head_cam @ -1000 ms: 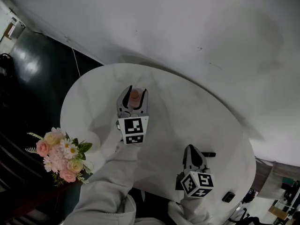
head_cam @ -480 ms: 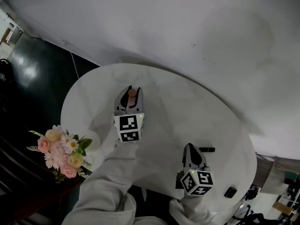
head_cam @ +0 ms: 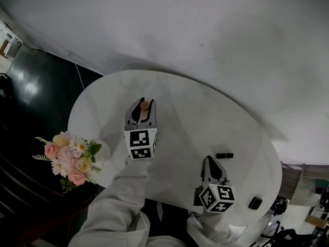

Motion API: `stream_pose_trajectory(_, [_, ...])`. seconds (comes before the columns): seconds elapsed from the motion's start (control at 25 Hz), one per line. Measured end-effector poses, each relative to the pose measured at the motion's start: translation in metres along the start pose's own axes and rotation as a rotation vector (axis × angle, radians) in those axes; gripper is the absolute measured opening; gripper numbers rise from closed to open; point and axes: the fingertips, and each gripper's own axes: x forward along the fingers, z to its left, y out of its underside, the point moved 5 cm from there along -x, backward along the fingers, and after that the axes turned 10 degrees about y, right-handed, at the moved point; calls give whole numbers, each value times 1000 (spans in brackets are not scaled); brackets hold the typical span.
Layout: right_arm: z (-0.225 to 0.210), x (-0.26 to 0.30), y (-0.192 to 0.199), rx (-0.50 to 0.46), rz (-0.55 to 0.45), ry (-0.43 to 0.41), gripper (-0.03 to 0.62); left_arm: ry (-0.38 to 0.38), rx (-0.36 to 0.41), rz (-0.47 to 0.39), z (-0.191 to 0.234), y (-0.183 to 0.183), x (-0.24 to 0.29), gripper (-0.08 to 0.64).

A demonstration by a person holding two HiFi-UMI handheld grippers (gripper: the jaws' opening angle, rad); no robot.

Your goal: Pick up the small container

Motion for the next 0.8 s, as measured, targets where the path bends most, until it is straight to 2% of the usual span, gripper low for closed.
stream_pose_trajectory(0.28, [-1, -24, 1, 12, -46, 7, 49, 38, 19, -23, -17, -15, -28, 123])
stream_pose_trajectory(0.8, [-5, -62, -3, 17, -124, 10, 49, 122, 12, -11, -52, -23, -86, 123])
